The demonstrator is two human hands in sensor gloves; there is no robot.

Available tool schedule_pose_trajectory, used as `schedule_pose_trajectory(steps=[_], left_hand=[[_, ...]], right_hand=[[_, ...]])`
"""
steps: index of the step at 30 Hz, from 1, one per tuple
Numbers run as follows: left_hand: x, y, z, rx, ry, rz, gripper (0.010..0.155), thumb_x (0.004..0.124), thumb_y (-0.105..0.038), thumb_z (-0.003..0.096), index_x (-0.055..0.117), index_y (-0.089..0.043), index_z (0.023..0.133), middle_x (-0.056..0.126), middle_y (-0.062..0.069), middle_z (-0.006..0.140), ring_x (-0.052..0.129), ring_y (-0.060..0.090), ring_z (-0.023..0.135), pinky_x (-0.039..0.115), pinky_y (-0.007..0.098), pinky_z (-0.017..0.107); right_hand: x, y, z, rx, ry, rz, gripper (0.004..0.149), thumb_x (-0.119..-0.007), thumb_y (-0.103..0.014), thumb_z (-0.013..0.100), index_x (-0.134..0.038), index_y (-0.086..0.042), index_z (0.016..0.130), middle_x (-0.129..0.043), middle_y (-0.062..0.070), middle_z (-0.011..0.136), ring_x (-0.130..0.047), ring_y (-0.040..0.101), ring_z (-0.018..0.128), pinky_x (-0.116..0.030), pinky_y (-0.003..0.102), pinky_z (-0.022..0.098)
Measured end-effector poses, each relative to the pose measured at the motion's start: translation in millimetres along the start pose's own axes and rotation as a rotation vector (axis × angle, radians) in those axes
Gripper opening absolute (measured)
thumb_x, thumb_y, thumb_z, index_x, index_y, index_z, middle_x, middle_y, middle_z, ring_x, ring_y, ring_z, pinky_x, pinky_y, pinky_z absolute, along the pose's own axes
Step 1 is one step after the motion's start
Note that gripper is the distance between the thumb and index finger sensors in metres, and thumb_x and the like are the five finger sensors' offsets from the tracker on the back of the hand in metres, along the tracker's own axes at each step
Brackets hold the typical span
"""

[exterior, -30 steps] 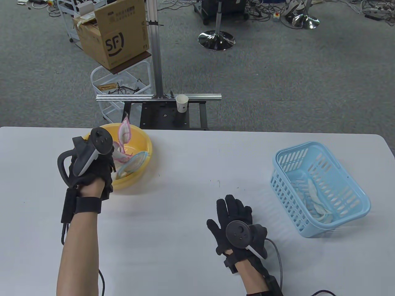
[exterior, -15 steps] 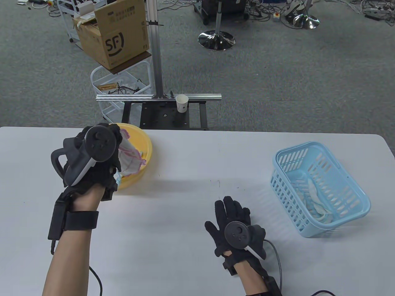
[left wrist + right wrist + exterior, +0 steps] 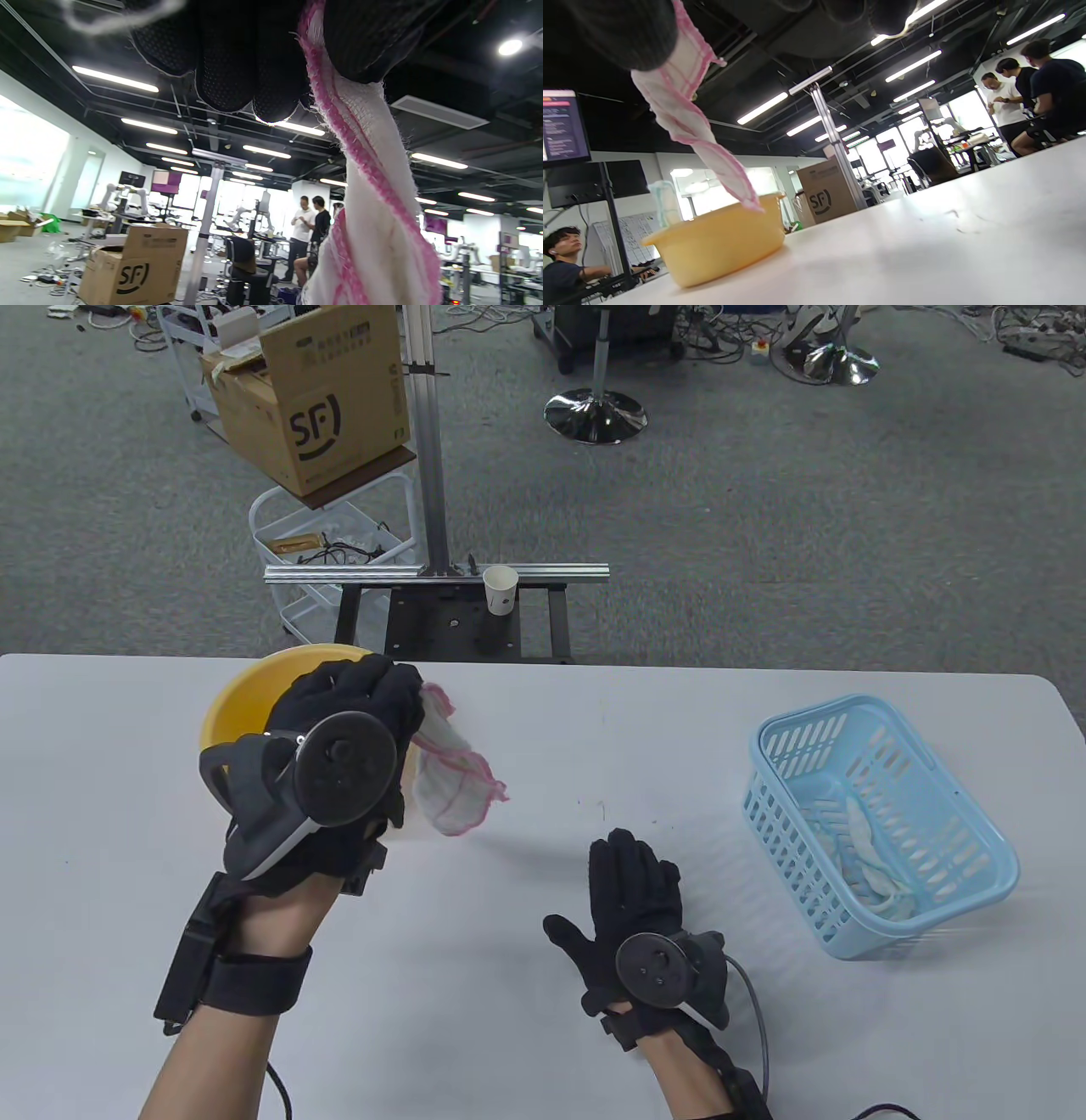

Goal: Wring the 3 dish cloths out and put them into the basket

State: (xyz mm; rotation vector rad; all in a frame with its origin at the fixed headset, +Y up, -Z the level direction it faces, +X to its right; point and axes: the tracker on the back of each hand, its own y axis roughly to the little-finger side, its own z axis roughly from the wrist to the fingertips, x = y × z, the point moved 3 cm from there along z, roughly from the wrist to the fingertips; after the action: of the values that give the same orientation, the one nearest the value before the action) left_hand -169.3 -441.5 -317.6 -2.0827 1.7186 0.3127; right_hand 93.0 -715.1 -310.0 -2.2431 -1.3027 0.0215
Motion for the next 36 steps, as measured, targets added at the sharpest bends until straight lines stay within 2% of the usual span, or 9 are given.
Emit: schedule_pose_trajectory(steps=[7, 11, 15, 17, 19, 23, 25, 32, 36], left_hand=[[24.0, -32.4, -18.0, 0.085, 0.067, -0.060, 0.046, 0.081, -0.043, 0.0470, 0.088, -0.030, 0.090, 0.087, -0.006, 0.095, 0.088, 0.026, 0.089, 0.070, 0.051, 0.071], [42.3, -54.8, -31.5, 0.151, 0.108, -0.109, 0.046, 0.081, -0.043, 0.0469, 0.088, -0.030, 0.090, 0.087, -0.006, 0.096, 0.088, 0.026, 0.089, 0.070, 0.051, 0.071], [51.0, -72.6, -42.9, 0.198, 0.128, -0.150, 0.046, 0.081, -0.043, 0.0469, 0.088, -0.030, 0.090, 0.087, -0.006, 0.096, 0.088, 0.026, 0.089, 0.070, 0.051, 0.071], [53.6, -78.5, -47.4, 0.213, 0.132, -0.174, 0.046, 0.081, -0.043, 0.0468, 0.088, -0.030, 0.090, 0.087, -0.006, 0.095, 0.088, 0.026, 0.089, 0.070, 0.051, 0.071], [54.5, -82.0, -52.4, 0.224, 0.136, -0.189, 0.046, 0.081, -0.043, 0.0468, 0.088, -0.030, 0.090, 0.087, -0.006, 0.095, 0.088, 0.026, 0.089, 0.070, 0.051, 0.071], [52.8, -83.6, -61.5, 0.244, 0.134, -0.196, 0.046, 0.081, -0.043, 0.0468, 0.089, -0.030, 0.090, 0.088, -0.006, 0.095, 0.089, 0.026, 0.089, 0.070, 0.051, 0.070], [52.1, -81.7, -65.4, 0.245, 0.126, -0.190, 0.046, 0.081, -0.043, 0.0468, 0.089, -0.030, 0.090, 0.088, -0.006, 0.095, 0.089, 0.026, 0.089, 0.071, 0.051, 0.070], [64.1, -66.8, -77.9, 0.215, 0.146, -0.229, 0.045, 0.082, -0.043, 0.0466, 0.090, -0.029, 0.089, 0.089, -0.005, 0.094, 0.090, 0.025, 0.088, 0.071, 0.051, 0.070], [77.7, -52.1, -82.7, 0.171, 0.154, -0.279, 0.045, 0.081, -0.043, 0.0467, 0.090, -0.029, 0.089, 0.090, -0.006, 0.094, 0.090, 0.025, 0.087, 0.072, 0.051, 0.070]], right_hand=[[11.5, -14.3, -0.7, 0.065, 0.108, 0.126, 0.101, -0.068, -0.076, 0.045, -0.012, -0.018, 0.105, -0.026, 0.017, 0.115, -0.041, 0.048, 0.105, -0.039, 0.073, 0.070], [13.6, -11.0, 0.2, 0.001, 0.120, 0.301, 0.103, -0.075, -0.071, 0.046, 0.001, -0.031, 0.102, -0.022, 0.014, 0.115, -0.036, 0.049, 0.105, -0.036, 0.073, 0.071], [10.9, -3.3, -0.3, -0.066, 0.099, 0.378, 0.106, -0.083, -0.064, 0.046, 0.001, -0.031, 0.101, -0.029, 0.011, 0.114, -0.038, 0.049, 0.104, -0.036, 0.074, 0.070], [14.2, 1.2, -0.4, -0.083, 0.141, 0.428, 0.104, -0.087, -0.056, 0.047, -0.003, -0.029, 0.103, -0.043, 0.011, 0.110, -0.049, 0.048, 0.101, -0.039, 0.073, 0.070], [21.2, 6.0, -1.1, -0.109, 0.217, 0.455, 0.097, -0.090, -0.048, 0.046, -0.017, -0.024, 0.105, -0.064, 0.012, 0.098, -0.065, 0.045, 0.093, -0.047, 0.071, 0.069], [29.4, 15.3, -3.9, -0.178, 0.309, 0.466, 0.071, -0.090, -0.037, 0.048, -0.052, -0.016, 0.104, -0.090, 0.009, 0.072, -0.092, 0.038, 0.070, -0.066, 0.063, 0.063], [29.9, 21.9, -4.7, -0.240, 0.313, 0.506, 0.063, -0.089, -0.036, 0.048, -0.061, -0.014, 0.101, -0.093, 0.009, 0.068, -0.095, 0.036, 0.065, -0.069, 0.062, 0.061], [31.5, 52.6, -13.4, -0.445, 0.390, 0.669, 0.058, -0.085, -0.043, 0.049, -0.072, -0.009, 0.094, -0.098, 0.010, 0.063, -0.100, 0.038, 0.060, -0.073, 0.061, 0.057], [34.2, 58.9, -15.6, -0.479, 0.428, 0.722, 0.055, -0.085, -0.042, 0.049, -0.076, -0.009, 0.092, -0.102, 0.012, 0.064, -0.102, 0.039, 0.060, -0.075, 0.061, 0.057]])
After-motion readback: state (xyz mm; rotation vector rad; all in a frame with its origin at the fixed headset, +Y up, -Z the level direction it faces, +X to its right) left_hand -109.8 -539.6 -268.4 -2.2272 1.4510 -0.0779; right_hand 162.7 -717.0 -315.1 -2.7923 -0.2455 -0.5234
